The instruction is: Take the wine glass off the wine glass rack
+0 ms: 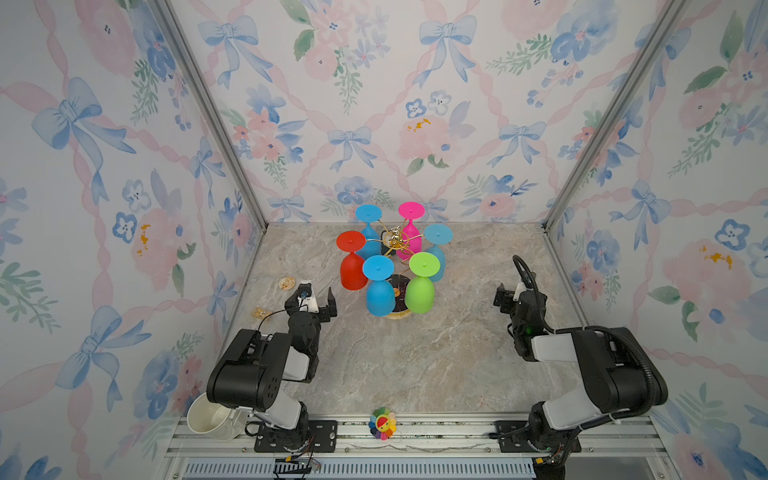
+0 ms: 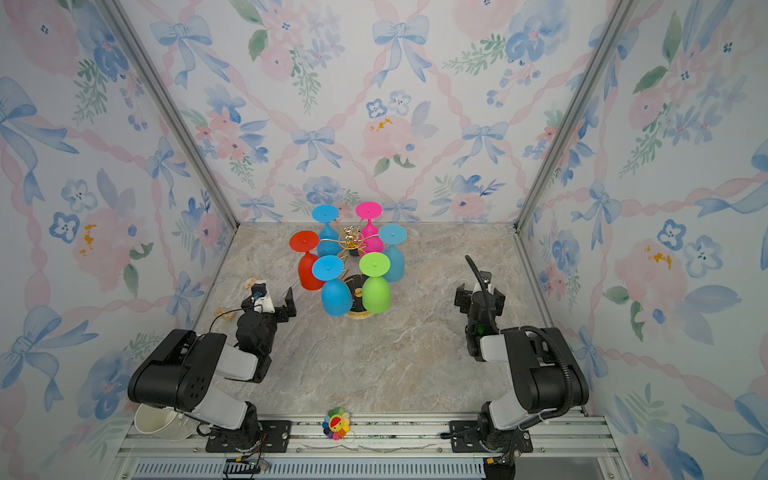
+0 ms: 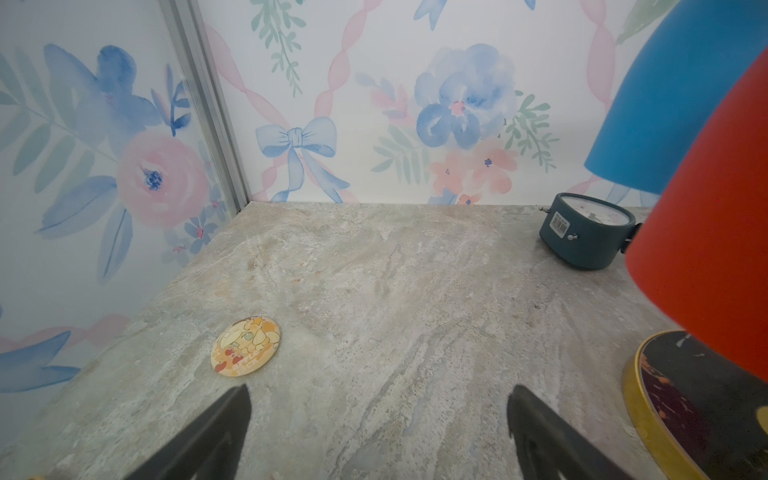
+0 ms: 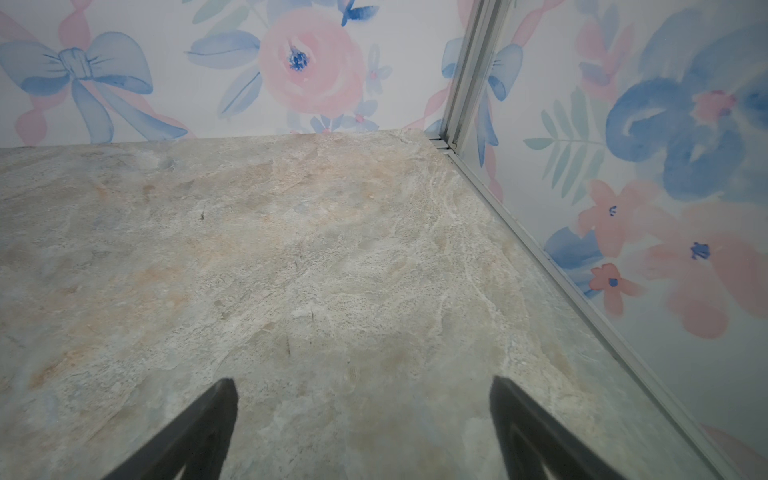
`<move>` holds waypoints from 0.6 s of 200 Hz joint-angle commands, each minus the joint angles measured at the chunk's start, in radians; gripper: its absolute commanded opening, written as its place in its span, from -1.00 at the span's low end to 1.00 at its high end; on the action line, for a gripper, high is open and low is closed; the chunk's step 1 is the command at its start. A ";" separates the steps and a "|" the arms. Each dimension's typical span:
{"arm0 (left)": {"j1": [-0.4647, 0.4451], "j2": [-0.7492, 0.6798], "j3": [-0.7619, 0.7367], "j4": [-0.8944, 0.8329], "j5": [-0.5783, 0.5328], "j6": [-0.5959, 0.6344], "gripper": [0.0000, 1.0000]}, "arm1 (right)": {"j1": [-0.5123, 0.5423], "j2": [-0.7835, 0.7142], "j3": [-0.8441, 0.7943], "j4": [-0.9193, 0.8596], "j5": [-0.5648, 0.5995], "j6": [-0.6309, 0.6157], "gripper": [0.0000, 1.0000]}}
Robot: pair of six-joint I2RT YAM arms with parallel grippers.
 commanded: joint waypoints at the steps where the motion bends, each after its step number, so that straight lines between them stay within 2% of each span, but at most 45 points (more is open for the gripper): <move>1: -0.001 -0.033 0.002 -0.001 -0.021 0.001 0.96 | 0.014 -0.013 0.000 0.000 0.034 -0.020 0.94; 20: -0.003 -0.109 -0.002 -0.053 -0.052 -0.002 0.96 | 0.025 -0.011 -0.007 0.020 0.044 -0.029 0.94; 44: -0.003 -0.219 0.021 -0.231 -0.092 -0.013 0.96 | 0.025 -0.015 -0.007 0.018 0.039 -0.030 0.94; 89: -0.004 -0.379 -0.017 -0.352 -0.110 -0.043 0.96 | 0.014 -0.038 0.009 -0.024 -0.002 -0.031 0.94; 98: -0.005 -0.411 -0.017 -0.381 -0.115 -0.044 0.96 | 0.022 -0.074 0.045 -0.111 0.030 -0.032 0.94; 108: -0.009 -0.448 -0.011 -0.417 -0.124 -0.046 0.96 | 0.020 -0.130 0.112 -0.292 0.030 -0.029 0.94; 120: -0.015 -0.483 -0.008 -0.449 -0.136 -0.063 0.96 | 0.018 -0.169 0.174 -0.412 0.025 -0.029 0.94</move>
